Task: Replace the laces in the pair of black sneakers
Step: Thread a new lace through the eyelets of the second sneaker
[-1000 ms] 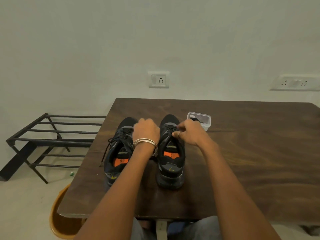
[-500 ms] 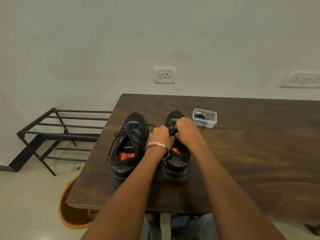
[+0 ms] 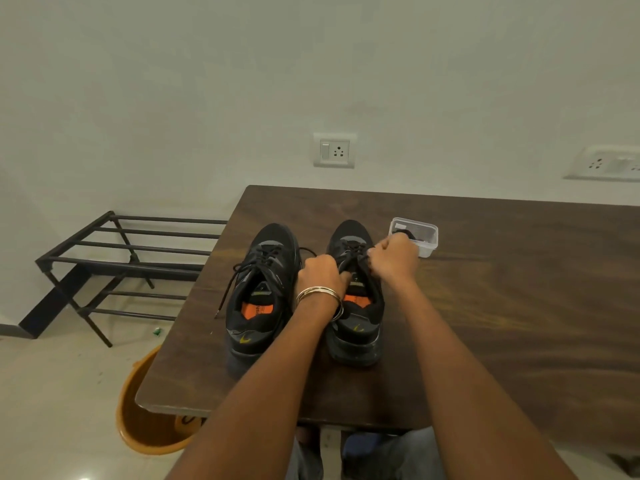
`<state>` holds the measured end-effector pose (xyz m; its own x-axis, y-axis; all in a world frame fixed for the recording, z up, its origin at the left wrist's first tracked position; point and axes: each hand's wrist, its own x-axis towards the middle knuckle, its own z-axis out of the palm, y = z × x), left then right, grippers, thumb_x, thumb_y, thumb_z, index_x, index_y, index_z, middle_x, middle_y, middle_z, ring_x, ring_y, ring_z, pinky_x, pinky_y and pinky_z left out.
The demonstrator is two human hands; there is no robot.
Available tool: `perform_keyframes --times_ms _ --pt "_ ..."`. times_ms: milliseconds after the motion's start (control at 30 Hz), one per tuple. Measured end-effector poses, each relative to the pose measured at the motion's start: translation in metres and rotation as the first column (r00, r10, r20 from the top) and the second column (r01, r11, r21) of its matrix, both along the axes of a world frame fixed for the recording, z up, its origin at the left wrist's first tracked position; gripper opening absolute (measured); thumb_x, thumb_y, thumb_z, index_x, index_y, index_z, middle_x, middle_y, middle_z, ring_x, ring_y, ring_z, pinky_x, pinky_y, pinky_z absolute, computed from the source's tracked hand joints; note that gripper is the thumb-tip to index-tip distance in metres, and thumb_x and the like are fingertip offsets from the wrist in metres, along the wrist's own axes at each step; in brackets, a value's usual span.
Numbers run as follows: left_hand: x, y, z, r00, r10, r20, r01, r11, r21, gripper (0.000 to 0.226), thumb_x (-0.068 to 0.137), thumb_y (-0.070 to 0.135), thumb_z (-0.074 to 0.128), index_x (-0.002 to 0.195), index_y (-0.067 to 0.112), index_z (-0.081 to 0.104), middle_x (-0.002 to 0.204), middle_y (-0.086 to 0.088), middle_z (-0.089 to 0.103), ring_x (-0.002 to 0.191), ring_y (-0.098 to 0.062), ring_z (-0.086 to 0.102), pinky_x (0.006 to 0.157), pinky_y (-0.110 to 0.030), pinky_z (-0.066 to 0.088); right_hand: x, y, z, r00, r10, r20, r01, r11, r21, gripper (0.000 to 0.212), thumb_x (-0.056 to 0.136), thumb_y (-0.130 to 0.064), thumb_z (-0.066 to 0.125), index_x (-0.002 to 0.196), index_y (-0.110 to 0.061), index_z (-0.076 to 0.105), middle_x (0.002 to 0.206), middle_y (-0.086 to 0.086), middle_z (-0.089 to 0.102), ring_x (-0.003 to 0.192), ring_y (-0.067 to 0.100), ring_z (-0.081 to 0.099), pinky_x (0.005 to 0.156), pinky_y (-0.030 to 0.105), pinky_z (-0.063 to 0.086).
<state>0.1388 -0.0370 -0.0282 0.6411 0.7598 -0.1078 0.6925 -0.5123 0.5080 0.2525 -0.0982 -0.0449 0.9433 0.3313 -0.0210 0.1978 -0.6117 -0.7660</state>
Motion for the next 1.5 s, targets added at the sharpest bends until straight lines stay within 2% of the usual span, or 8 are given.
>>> perform_keyframes --times_ms 133,500,667,867,1000,1133,1267,1500 --pt "0.001 -0.001 -0.001 0.998 -0.042 -0.041 0.044 0.998 0.05 0.032 0.093 0.037 0.056 0.106 0.008 0.061 0.095 -0.009 0.059 0.075 -0.022 0.05 0.064 -0.033 0.044 0.0 -0.005 0.008 0.986 0.039 -0.163 -0.015 0.989 0.147 0.016 0.081 -0.011 0.052 0.082 -0.006 0.068 0.086 0.013 0.07 0.081 0.028 0.069 0.073 0.049 0.06" --pt "0.0 0.001 0.001 0.974 -0.097 -0.204 0.112 0.992 0.062 0.038 0.097 0.045 0.043 0.105 0.012 0.059 0.073 -0.001 0.043 0.057 -0.015 0.04 0.057 -0.031 0.036 -0.023 0.007 0.034 0.893 0.424 0.152 -0.299 0.811 -0.503 0.006 0.092 -0.015 0.056 0.092 -0.009 0.056 0.095 0.008 0.059 0.093 0.029 0.06 0.088 0.049 0.053" --pt "0.003 0.003 -0.003 0.974 -0.122 -0.19 0.14 0.986 0.089 0.034 0.099 0.039 0.04 0.102 0.013 0.061 0.075 -0.001 0.046 0.068 -0.019 0.05 0.065 -0.034 0.042 -0.011 -0.006 0.043 0.981 0.173 -0.083 -0.177 0.983 -0.047 0.012 0.089 -0.008 0.05 0.089 -0.002 0.061 0.086 0.013 0.058 0.087 0.028 0.06 0.067 0.035 0.044" --pt "0.006 0.002 -0.004 0.964 -0.154 -0.214 0.177 0.98 0.092 0.03 0.099 0.04 0.04 0.094 0.015 0.057 0.069 0.001 0.042 0.061 -0.016 0.045 0.065 -0.034 0.041 -0.003 -0.039 0.057 0.797 0.095 -0.596 0.23 0.866 0.445 0.02 0.094 -0.002 0.041 0.089 -0.014 0.057 0.079 0.003 0.062 0.077 0.017 0.061 0.076 0.042 0.042" --pt "0.007 0.002 -0.003 0.964 -0.157 -0.214 0.178 0.981 0.082 0.032 0.099 0.038 0.04 0.101 0.014 0.06 0.07 0.001 0.041 0.059 -0.016 0.041 0.066 -0.035 0.039 0.003 -0.035 0.047 0.937 0.062 -0.345 0.076 0.925 0.373 0.014 0.093 -0.005 0.051 0.092 -0.008 0.065 0.071 0.004 0.061 0.07 0.016 0.059 0.068 0.031 0.048" --pt "0.007 0.002 -0.002 0.959 -0.166 -0.23 0.193 0.976 0.098 0.032 0.099 0.038 0.04 0.105 0.013 0.06 0.071 0.001 0.042 0.061 -0.016 0.043 0.065 -0.035 0.039 0.0 -0.022 0.034 0.937 0.347 -0.023 -0.346 0.924 -0.16 0.015 0.088 -0.03 0.071 0.1 -0.021 0.073 0.101 -0.003 0.065 0.103 0.017 0.058 0.096 0.04 0.044" --pt "0.007 0.0 -0.002 0.949 -0.178 -0.259 0.218 0.967 0.135 0.034 0.1 0.038 0.04 0.11 0.012 0.06 0.095 -0.007 0.057 0.079 -0.023 0.053 0.068 -0.036 0.039 -0.016 -0.007 0.033 0.89 0.423 0.172 -0.281 0.804 -0.525 0.023 0.088 -0.031 0.071 0.109 -0.023 0.071 0.119 0.003 0.057 0.12 0.028 0.048 0.1 0.056 0.039" --pt "0.008 0.0 -0.001 0.949 -0.179 -0.259 0.22 0.965 0.14 0.031 0.1 0.035 0.04 0.107 0.012 0.06 0.087 -0.005 0.052 0.073 -0.021 0.048 0.067 -0.035 0.038 -0.016 -0.003 0.035 0.934 0.292 0.205 -0.205 0.909 -0.364 0.015 0.086 -0.014 0.058 0.071 -0.01 0.058 0.081 0.001 0.06 0.088 0.025 0.059 0.093 0.054 0.044"
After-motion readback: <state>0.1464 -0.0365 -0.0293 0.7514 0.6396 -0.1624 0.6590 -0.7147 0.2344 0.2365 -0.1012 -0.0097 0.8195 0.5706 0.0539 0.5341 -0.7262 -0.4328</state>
